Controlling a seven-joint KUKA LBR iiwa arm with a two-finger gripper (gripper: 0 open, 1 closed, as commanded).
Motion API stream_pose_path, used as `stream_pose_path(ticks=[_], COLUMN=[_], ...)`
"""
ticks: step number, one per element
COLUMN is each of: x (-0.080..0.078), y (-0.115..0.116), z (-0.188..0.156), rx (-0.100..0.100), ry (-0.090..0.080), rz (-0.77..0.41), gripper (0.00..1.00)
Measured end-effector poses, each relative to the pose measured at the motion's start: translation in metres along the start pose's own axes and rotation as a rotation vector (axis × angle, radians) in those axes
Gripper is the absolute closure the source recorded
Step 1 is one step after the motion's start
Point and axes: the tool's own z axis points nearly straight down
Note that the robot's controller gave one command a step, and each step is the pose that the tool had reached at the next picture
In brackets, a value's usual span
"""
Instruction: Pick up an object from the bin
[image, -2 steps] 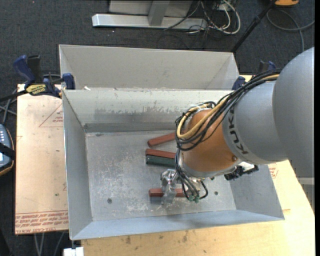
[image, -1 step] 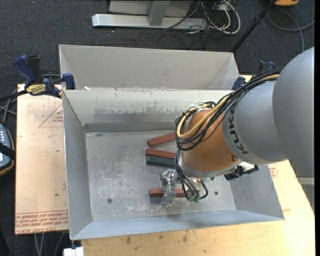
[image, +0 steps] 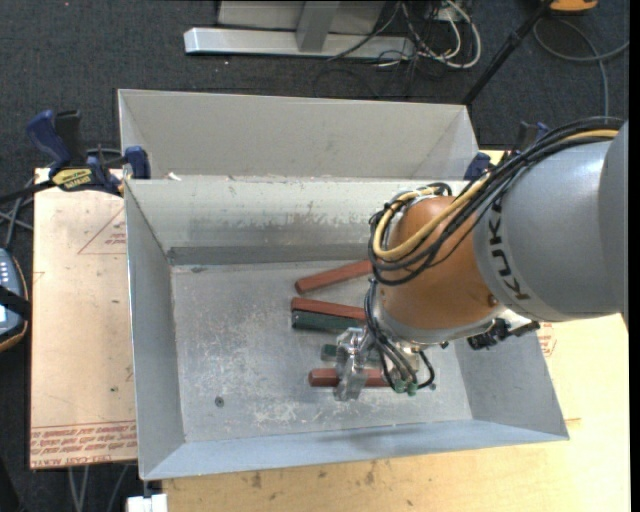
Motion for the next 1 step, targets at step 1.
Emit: stream_pose_path(ticks=[1], x=[0.0029], y=[0.0151], z=[-0.0686], rx=[0.0], ry=[-0.004], rz=[0.002], gripper=[1.0])
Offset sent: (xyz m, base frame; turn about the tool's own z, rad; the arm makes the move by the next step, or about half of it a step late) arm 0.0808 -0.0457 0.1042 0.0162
